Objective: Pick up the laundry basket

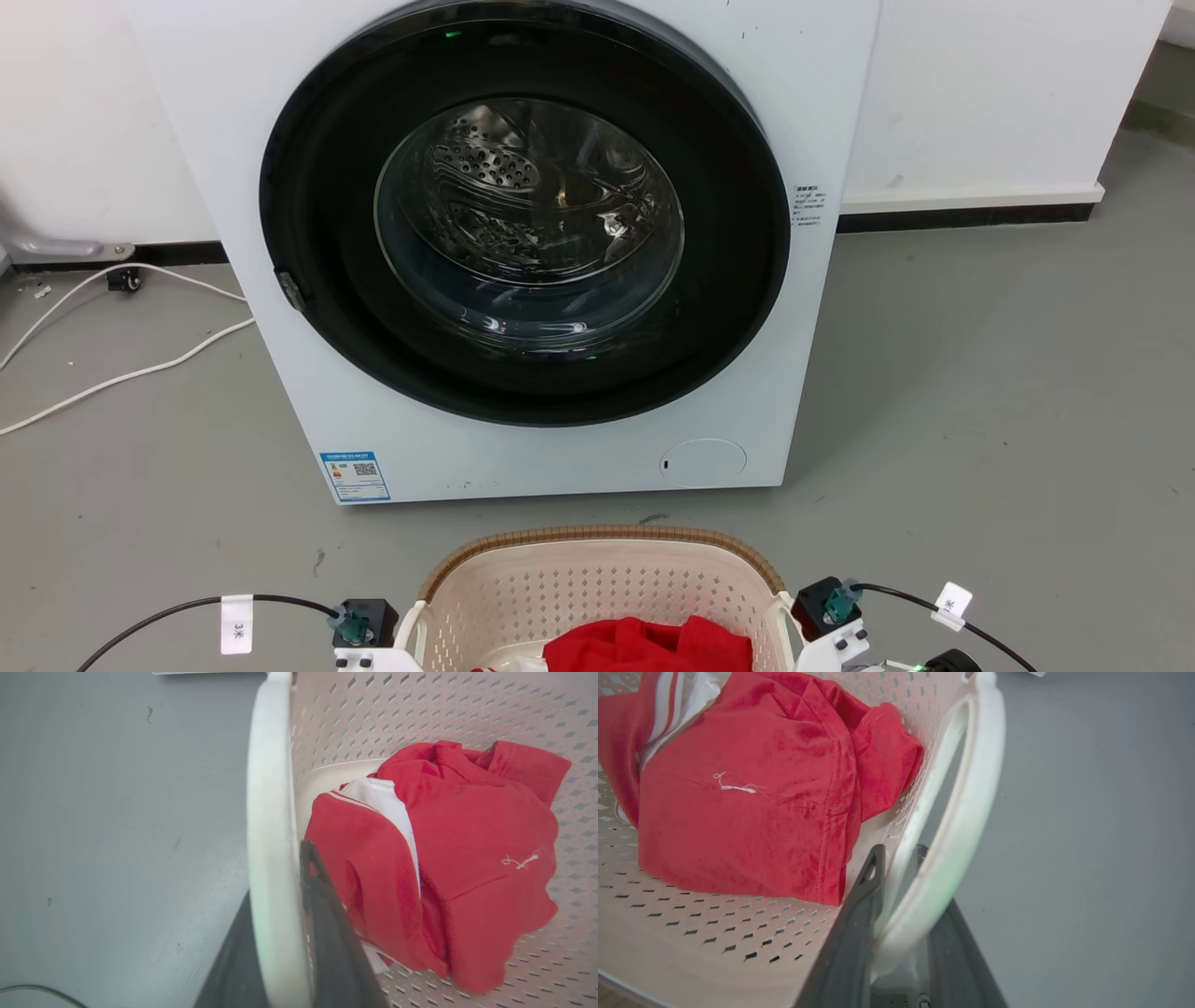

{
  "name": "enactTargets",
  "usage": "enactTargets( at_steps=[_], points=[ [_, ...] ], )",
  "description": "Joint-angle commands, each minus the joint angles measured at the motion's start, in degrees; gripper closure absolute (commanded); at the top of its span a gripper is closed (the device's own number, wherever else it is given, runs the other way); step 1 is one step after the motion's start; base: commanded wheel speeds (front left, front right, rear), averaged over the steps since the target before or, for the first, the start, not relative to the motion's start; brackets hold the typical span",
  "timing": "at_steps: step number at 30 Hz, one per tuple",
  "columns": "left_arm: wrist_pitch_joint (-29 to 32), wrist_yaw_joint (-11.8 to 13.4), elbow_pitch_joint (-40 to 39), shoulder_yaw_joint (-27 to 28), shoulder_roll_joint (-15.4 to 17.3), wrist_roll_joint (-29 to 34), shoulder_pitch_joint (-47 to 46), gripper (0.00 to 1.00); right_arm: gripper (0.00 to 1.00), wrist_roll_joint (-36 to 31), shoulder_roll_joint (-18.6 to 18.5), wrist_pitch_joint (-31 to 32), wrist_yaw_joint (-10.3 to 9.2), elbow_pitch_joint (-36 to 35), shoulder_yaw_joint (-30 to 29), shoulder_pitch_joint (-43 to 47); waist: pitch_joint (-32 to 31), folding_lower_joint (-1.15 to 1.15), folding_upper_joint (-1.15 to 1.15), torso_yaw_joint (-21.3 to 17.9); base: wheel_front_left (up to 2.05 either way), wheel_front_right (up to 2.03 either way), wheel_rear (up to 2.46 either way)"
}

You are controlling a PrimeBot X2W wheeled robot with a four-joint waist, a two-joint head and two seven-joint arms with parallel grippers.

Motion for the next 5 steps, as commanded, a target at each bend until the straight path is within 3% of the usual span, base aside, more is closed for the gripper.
enactTargets(
  at_steps=[1,5],
  points=[
    [-0.45,-0.08,0.26,-0.05,1.61,-0.27,-0.22,1.00,1.00,0.20,-1.59,-0.15,-0.02,0.58,0.26,0.45,-0.02,0.00,0.00,0.01,0.00,0.00,0.00],
    [-0.59,-0.08,0.31,-0.41,1.68,-0.57,-0.18,1.00,1.00,0.31,-1.45,-0.30,-0.02,0.59,0.57,0.38,0.02,0.00,0.00,0.03,0.00,0.00,0.00]
  ],
)
